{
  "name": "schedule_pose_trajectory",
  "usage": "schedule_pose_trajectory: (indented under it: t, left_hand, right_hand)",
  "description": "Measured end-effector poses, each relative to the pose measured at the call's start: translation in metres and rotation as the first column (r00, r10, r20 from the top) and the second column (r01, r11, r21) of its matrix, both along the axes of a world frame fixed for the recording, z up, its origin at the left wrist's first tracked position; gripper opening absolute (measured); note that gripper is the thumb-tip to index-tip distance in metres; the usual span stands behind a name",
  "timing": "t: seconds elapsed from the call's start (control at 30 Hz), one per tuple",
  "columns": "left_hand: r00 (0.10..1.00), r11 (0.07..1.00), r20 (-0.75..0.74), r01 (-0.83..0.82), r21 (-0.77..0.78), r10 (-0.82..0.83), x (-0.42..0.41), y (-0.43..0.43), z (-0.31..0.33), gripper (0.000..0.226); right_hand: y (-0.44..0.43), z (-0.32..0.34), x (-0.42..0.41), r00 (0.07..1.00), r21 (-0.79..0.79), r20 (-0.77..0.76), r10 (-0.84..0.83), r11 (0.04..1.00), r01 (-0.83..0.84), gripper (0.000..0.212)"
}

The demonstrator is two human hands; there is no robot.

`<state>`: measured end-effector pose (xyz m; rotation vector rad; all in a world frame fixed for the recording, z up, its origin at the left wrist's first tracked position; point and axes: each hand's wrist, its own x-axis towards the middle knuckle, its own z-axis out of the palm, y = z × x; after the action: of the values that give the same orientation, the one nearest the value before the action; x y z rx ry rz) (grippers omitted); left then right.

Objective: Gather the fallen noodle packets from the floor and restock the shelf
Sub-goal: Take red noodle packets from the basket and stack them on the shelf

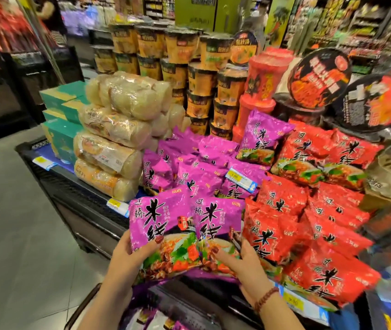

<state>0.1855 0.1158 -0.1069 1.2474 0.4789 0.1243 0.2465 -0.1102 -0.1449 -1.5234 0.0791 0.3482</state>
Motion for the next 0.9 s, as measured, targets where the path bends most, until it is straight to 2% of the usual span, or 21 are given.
schedule_pose_trajectory:
  t: [0.13, 0.2, 0.33, 0.43, 0.63, 0.73, 0.83, 0.9]
  left_hand:
    - [0.998, 0.998, -0.020, -0.065, -0.007, 0.065, 0.016, -0.004, -0.001, 0.074]
    - [0.994, 0.994, -0.020, -0.104, -0.017, 0.104, 0.021, -0.004, -0.004, 0.077]
    - [0.989, 0.990, -0.048, -0.138, -0.009, 0.138, 0.023, -0.007, -0.010, 0.074]
    - [0.986, 0.989, -0.070, -0.151, 0.007, 0.151, 0.019, -0.007, -0.015, 0.073]
    - [0.974, 0.979, -0.103, -0.204, 0.005, 0.203, 0.009, -0.004, -0.022, 0.052]
    - [0.975, 0.980, -0.111, -0.198, -0.016, 0.195, 0.006, -0.008, -0.024, 0.057]
    - [0.978, 0.983, -0.108, -0.180, -0.023, 0.176, 0.006, -0.011, -0.025, 0.055]
    - [0.980, 0.984, -0.097, -0.175, -0.022, 0.172, 0.006, -0.012, -0.025, 0.052]
  right_hand:
    - [0.004, 0.001, 0.032, 0.984, -0.060, 0.078, -0.161, 0.984, 0.166, 0.088]
    - [0.007, 0.002, 0.050, 0.956, -0.048, 0.131, -0.264, 0.961, 0.272, 0.075]
    - [0.013, -0.006, 0.080, 0.878, -0.185, 0.198, -0.435, 0.863, 0.469, 0.048]
    - [0.023, -0.011, 0.088, 0.835, -0.241, 0.195, -0.515, 0.800, 0.550, 0.049]
    - [0.024, 0.004, 0.109, 0.790, -0.257, 0.327, -0.519, 0.756, 0.603, 0.046]
    - [0.021, 0.003, 0.121, 0.830, -0.404, 0.368, -0.419, 0.732, 0.548, 0.060]
    - [0.024, 0.001, 0.119, 0.833, -0.562, 0.476, -0.282, 0.631, 0.535, 0.074]
    - [0.028, -0.006, 0.116, 0.766, -0.600, 0.619, -0.172, 0.526, 0.603, 0.079]
